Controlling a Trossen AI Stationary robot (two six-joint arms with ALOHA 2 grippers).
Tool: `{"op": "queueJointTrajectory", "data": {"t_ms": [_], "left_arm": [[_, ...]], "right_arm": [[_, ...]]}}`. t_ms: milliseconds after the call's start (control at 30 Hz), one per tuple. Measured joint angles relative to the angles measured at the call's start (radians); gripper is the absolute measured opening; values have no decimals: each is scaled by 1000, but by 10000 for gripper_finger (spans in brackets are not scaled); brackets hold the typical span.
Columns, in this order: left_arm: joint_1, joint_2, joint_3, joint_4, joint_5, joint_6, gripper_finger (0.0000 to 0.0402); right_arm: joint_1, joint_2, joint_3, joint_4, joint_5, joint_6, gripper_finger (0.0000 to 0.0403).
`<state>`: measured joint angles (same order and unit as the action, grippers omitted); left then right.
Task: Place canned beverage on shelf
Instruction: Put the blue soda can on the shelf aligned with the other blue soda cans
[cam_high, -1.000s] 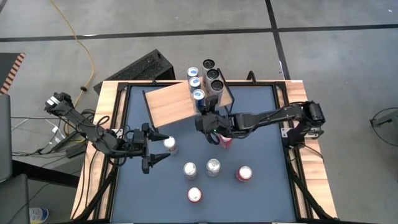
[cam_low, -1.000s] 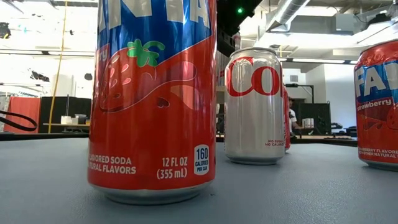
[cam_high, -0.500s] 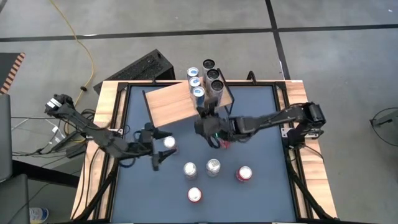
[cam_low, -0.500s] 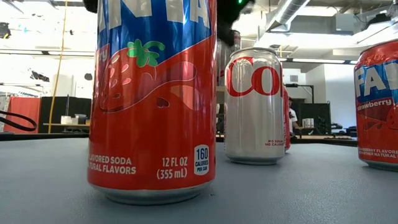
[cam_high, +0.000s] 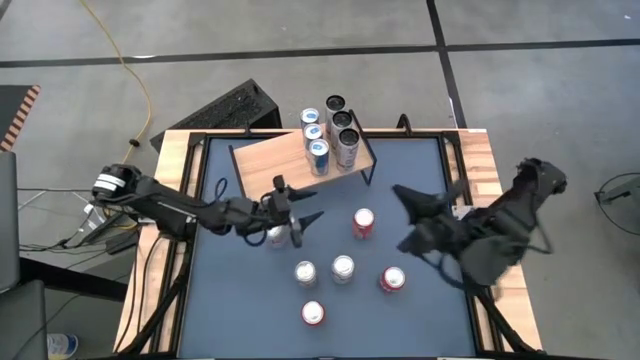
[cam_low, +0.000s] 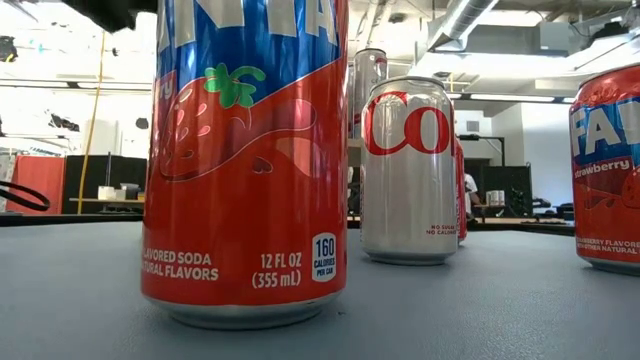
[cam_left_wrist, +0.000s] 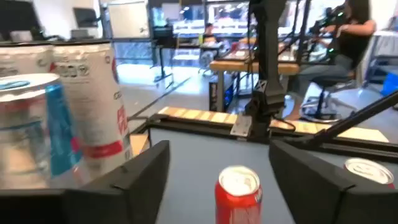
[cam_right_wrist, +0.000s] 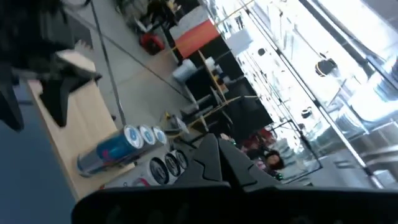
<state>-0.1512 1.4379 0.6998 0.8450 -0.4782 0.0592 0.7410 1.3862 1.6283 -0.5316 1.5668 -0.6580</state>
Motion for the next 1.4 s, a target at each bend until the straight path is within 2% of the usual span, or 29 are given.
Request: {"op": "queueJointTrajectory", "data": {"t_ms": [100,300,367,600,833,1267,1400], "left_arm": [[52,48,0,40,70,-8,180],[138,100,17,51,71,-35,41],[162,104,26,55,73,-34,11],[227,104,30,48,79,-55,3],[226,104,30,26,75,-57,0],[216,104,30,-3,-38,-29,0],[216,104,30,-4,-104,-29,0]], "right_arm": [[70,-34,0,0,4,30,0],[147,-66,0,-15,4,93,0],[151,-65,-1,-16,4,93,0],[146,-57,-1,-25,4,85,0],[138,-57,-1,-36,4,95,0],[133,-57,-1,-45,4,125,0],[133,-57,-1,-45,4,130,0]]}}
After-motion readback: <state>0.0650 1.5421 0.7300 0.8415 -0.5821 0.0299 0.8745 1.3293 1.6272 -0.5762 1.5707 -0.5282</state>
